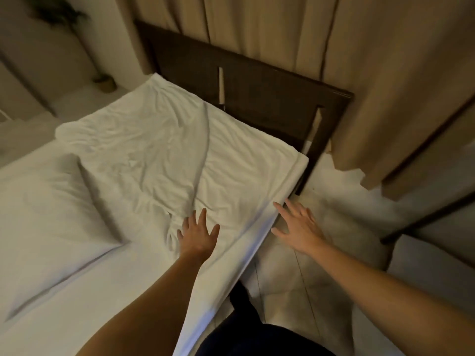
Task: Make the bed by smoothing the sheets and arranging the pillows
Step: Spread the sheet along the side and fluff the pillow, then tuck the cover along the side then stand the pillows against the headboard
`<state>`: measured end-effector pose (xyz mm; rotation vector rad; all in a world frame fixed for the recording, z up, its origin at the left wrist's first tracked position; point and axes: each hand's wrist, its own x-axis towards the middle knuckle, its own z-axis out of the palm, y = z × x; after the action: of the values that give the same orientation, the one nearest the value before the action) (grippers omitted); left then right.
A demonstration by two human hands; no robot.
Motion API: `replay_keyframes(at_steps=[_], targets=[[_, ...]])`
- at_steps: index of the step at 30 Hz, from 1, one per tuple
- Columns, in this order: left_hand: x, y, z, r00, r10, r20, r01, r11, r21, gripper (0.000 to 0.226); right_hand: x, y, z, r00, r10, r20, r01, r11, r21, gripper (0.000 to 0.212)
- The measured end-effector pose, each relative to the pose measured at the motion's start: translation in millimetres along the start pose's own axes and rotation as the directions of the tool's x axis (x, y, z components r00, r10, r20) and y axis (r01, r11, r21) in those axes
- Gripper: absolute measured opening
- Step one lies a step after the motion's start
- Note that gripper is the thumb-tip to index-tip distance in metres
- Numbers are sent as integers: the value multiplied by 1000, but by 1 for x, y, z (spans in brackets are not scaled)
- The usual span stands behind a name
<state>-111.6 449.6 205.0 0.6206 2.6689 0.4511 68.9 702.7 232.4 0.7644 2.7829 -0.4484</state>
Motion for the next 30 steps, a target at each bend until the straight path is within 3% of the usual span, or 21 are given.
replay_keyframes(at_steps=[12,18,23,30], targets=[[190,-11,-55,980,-189,-66,177,973,-146,71,245,-51,-63,983,-159,91,169,980,-108,77],[230,-46,-57,912,-409,-43,390,893,-224,73,342,-91,-61,922,-319,220,353,925,-141,74],[240,-71,-56,761,-645,-66,596,736,-321,72,427,-141,-51,795,-491,357,571,804,-165,71],[244,-62,-29,483,-876,-10,765,427,-482,74,529,-245,-33,491,-702,516,862,477,-172,67]])
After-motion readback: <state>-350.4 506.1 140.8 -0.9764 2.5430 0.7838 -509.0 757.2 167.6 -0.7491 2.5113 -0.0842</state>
